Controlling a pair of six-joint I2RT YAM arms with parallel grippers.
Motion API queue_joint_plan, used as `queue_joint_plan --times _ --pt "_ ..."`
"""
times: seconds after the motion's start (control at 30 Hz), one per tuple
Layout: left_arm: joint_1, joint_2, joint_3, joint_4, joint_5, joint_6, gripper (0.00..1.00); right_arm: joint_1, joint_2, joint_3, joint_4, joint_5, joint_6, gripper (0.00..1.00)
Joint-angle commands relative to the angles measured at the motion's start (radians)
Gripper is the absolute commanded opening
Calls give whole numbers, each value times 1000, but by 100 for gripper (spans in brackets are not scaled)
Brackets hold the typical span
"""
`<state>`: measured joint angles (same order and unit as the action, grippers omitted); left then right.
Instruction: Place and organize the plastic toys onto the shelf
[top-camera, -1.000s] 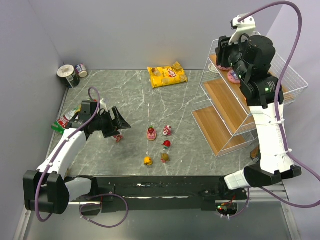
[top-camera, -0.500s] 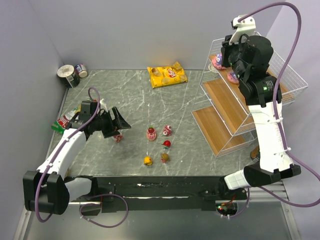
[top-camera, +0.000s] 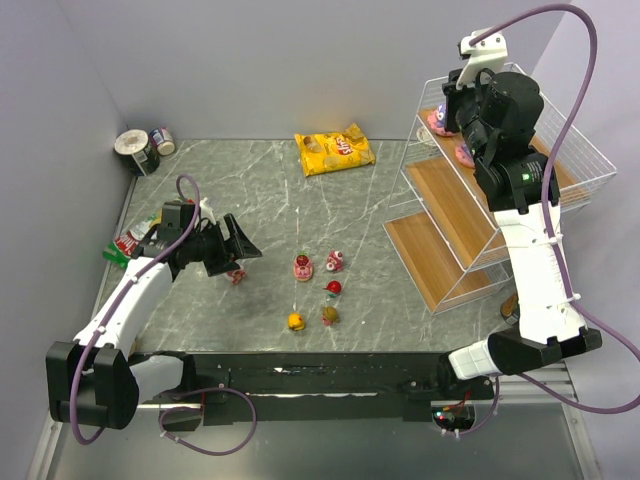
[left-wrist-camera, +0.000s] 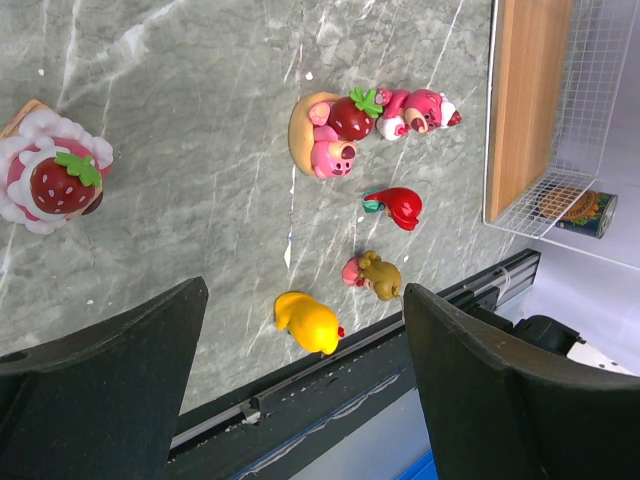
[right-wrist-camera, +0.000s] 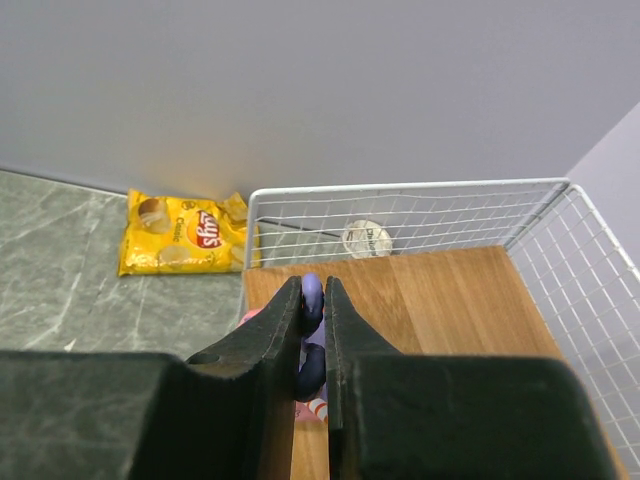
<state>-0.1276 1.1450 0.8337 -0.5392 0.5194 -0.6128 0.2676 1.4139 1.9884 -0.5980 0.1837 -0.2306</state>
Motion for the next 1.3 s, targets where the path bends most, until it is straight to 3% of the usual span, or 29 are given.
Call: queue_joint_plan --times 0.0,0.37,0.97,1.07,1.2,1.27 --pt "5 -25 -7 12 14 13 86 -5 -9 15 30 26 -50 6" --pt "5 -25 -7 12 14 13 86 -14 -13 -22 55 25 -95 7" --pt "3 -22 -2 10 13 10 86 -27 7 -3 44 17 -116 20" --pt "5 -19 -1 10 13 12 86 -28 5 -11 52 17 -102 28" --pt "5 -19 1 7 8 13 86 -28 -10 -36 72 13 -88 50" --pt "5 -19 1 7 8 12 86 -28 -15 -39 78 3 -79 56"
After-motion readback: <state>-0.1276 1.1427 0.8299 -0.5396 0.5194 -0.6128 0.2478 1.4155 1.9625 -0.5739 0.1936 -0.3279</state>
